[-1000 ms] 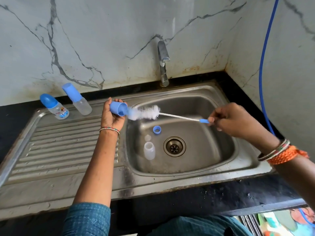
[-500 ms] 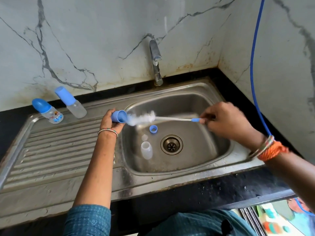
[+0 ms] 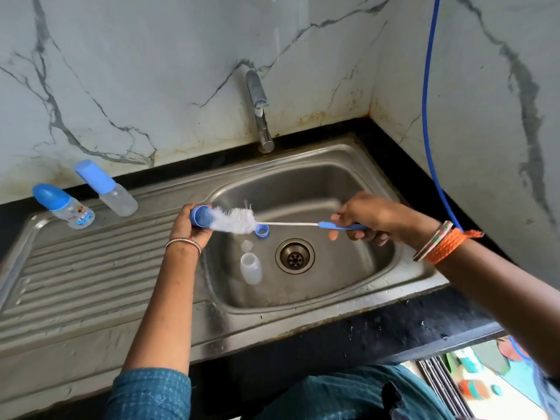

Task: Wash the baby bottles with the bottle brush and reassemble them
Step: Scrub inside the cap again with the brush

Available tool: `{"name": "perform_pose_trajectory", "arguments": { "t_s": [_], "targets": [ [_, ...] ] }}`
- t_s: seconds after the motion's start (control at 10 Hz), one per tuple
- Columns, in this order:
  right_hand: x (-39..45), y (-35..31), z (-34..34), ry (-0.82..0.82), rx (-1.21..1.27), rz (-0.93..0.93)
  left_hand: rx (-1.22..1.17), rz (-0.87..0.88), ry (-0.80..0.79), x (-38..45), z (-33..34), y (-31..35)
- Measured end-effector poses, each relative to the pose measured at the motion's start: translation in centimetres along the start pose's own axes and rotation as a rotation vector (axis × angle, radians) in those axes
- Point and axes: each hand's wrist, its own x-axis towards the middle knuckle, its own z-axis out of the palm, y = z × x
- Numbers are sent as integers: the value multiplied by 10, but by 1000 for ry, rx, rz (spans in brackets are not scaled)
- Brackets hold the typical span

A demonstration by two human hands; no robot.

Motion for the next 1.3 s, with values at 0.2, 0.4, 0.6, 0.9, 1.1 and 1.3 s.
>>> {"name": "perform_pose_trajectory", "arguments": {
  "t_s": [0.2,0.4,0.6,0.9,1.1,1.3],
  "targets": [
    [9,9,1,567,-805,-509,5,-59,33,2,-4,6],
    [6,0,8,294,-517,-367,-91,-2,31,3,-4,8],
    [-2,4,12,107,-272,-307,-89,-35,30,-1,-7,9],
    [-4,-8,13,-9,-88,-57,-65,13,-10,-1,-7,6],
    [4,23,18,400,-773,-417,82,-63,-5,-3,-13,1],
    [13,26,24,670,-650,-462,-36,-30,-122,-10,-14,-3]
  ]
}}
